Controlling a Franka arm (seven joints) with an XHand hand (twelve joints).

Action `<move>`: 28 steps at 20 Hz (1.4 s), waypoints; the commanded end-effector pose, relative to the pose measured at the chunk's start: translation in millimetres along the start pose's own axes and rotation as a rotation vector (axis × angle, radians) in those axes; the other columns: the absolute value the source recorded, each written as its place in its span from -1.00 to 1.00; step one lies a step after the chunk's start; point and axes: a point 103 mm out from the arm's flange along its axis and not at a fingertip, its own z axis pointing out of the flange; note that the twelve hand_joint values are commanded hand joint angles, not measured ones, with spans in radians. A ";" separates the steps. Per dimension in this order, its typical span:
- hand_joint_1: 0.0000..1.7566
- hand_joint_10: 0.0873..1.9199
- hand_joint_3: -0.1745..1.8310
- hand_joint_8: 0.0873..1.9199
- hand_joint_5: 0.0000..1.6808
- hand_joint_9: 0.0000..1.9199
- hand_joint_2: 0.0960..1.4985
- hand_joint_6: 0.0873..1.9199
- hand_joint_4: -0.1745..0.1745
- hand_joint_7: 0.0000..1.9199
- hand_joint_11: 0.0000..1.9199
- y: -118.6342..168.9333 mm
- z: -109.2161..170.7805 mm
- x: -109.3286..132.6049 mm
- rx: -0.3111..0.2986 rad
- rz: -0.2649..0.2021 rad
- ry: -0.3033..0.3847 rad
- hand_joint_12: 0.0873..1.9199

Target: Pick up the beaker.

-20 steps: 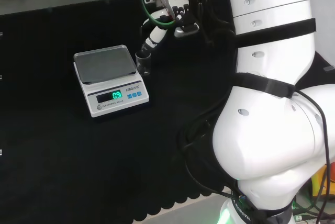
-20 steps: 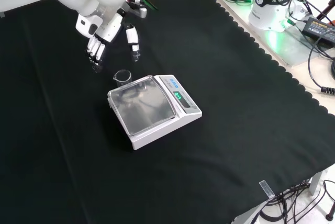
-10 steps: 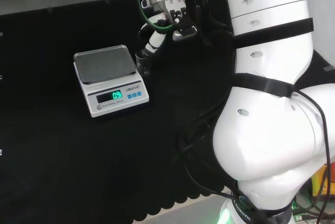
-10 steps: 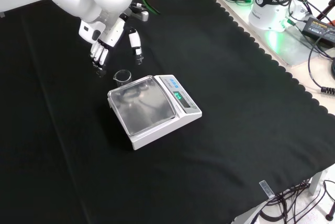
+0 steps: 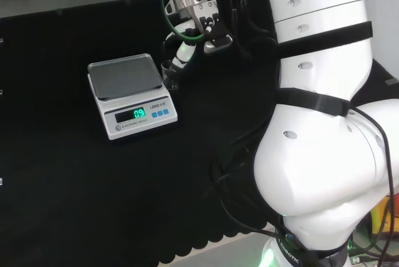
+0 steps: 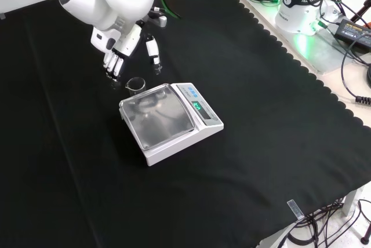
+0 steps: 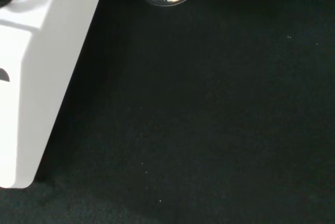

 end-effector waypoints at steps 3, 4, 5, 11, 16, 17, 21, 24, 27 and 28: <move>-0.17 -0.03 -0.72 -0.20 -0.75 -0.96 -0.01 -1.00 -0.44 -0.96 -0.71 11.3 9.9 9.0 0.000 0.018 -0.020 0.47; -0.17 -0.03 -0.72 -0.20 -0.75 -0.95 -0.01 -1.00 -0.44 -0.95 -0.70 12.4 10.6 8.9 -0.001 0.020 -0.022 0.46; -0.17 -0.03 -0.72 -0.20 -0.75 -0.95 -0.01 -1.00 -0.44 -0.95 -0.70 13.6 11.5 9.0 -0.002 0.021 -0.026 0.46; -0.11 -0.07 -0.68 -0.20 -0.66 -0.85 -0.03 -1.00 -0.43 -0.86 -0.60 18.4 14.3 13.3 -0.051 0.013 -0.046 0.40; -0.02 -0.22 -0.60 -0.22 -0.37 -0.54 -0.08 -0.94 -0.35 -0.57 -0.39 13.8 14.8 15.1 -0.170 -0.006 -0.066 0.28; 0.00 -0.28 -0.56 -0.24 -0.30 -0.45 -0.10 -0.83 -0.32 -0.49 -0.33 12.5 14.2 14.9 -0.192 -0.005 -0.067 0.26; 0.10 -0.44 -0.42 -0.24 0.04 -0.16 -0.17 -0.40 -0.26 -0.24 -0.08 10.3 12.7 15.4 -0.234 0.004 -0.068 0.09; 0.13 -0.52 -0.35 -0.24 0.18 -0.03 -0.20 -0.38 -0.30 -0.13 0.03 10.2 12.0 16.3 -0.248 0.012 -0.075 0.01; 0.22 -0.59 -0.46 -0.26 0.40 0.07 -0.03 -0.44 0.54 -0.02 0.10 11.7 10.5 17.0 -0.251 0.019 -0.085 -0.04; 0.24 -0.61 -0.52 -0.28 0.46 0.10 0.03 -0.48 0.77 0.02 0.13 12.5 9.8 17.2 -0.250 0.020 -0.089 -0.06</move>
